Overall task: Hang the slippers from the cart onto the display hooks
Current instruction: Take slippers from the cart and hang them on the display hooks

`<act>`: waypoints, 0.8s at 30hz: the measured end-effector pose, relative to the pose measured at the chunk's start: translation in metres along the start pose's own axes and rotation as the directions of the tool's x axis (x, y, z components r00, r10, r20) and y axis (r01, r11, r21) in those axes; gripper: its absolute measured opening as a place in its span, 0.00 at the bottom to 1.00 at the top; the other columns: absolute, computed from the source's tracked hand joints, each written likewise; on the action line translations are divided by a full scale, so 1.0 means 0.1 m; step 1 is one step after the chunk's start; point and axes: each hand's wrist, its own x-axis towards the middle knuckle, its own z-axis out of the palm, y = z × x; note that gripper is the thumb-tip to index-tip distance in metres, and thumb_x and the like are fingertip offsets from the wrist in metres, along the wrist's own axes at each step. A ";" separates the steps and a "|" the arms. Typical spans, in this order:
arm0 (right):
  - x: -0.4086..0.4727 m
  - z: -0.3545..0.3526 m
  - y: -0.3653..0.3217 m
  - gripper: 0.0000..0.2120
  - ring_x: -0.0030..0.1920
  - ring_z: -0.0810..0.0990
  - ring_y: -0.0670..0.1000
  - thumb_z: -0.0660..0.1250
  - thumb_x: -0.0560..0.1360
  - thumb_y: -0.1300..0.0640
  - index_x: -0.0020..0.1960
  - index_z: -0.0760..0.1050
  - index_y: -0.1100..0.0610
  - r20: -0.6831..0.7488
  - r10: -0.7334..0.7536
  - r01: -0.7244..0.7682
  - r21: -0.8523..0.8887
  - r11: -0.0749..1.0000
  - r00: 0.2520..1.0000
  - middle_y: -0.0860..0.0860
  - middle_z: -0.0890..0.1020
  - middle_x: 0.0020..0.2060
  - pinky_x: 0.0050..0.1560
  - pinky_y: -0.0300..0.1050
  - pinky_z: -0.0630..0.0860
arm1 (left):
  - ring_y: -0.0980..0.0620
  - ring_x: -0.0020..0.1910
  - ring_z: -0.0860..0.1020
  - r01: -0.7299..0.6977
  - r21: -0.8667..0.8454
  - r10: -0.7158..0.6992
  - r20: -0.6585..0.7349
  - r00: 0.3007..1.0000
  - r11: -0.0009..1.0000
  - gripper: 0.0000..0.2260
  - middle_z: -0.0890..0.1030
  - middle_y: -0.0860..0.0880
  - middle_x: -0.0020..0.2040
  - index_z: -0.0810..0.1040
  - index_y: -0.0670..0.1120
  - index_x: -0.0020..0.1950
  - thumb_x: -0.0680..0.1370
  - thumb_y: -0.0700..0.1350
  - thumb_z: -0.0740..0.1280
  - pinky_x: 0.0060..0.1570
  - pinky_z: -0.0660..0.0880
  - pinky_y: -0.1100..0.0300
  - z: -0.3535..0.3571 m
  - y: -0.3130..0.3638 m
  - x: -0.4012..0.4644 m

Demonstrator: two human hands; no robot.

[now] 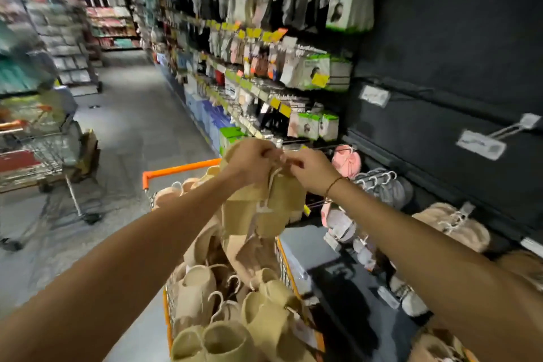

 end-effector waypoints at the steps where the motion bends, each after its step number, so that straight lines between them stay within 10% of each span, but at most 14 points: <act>1: -0.15 -0.24 0.03 0.08 0.43 0.79 0.53 0.65 0.78 0.60 0.49 0.83 0.58 -0.067 0.017 -0.016 0.015 1.000 0.998 0.55 0.82 0.42 0.37 0.43 0.69 | 0.61 0.30 0.71 -0.019 -0.039 0.018 -0.015 1.000 0.999 0.11 0.76 0.55 0.32 0.82 0.45 0.44 0.83 0.47 0.65 0.29 0.66 0.72 -0.04 0.28 0.02; 5: -0.77 -1.24 0.07 0.18 0.43 0.79 0.55 0.64 0.77 0.47 0.42 0.82 0.61 -0.392 0.021 -0.021 0.006 1.000 0.920 0.55 0.83 0.41 0.46 0.47 0.76 | 0.51 0.37 0.77 -0.206 -0.177 0.194 -0.080 0.978 0.963 0.14 0.81 0.50 0.35 0.82 0.47 0.42 0.82 0.53 0.65 0.39 0.73 0.57 -0.12 1.48 0.05; 12: -2.22 -3.36 0.19 0.19 0.47 0.74 0.59 0.60 0.78 0.46 0.30 0.72 0.51 -0.754 0.028 -0.226 -0.161 0.961 0.656 0.49 0.79 0.38 0.54 0.56 0.70 | 0.60 0.33 0.74 -0.600 -0.379 0.573 -0.196 0.796 0.704 0.17 0.81 0.44 0.36 0.82 0.42 0.39 0.83 0.47 0.64 0.39 0.70 0.63 0.00 4.08 -0.29; 24: -4.29 -6.27 -0.72 0.21 0.56 0.73 0.57 0.62 0.78 0.46 0.27 0.72 0.52 -0.980 -0.182 -0.445 -0.199 0.873 0.081 0.46 0.75 0.34 0.60 0.55 0.65 | 0.54 0.43 0.80 -0.877 -0.436 0.687 -0.575 0.445 0.203 0.16 0.83 0.53 0.40 0.83 0.50 0.43 0.84 0.52 0.61 0.46 0.73 0.57 -0.44 7.65 -1.34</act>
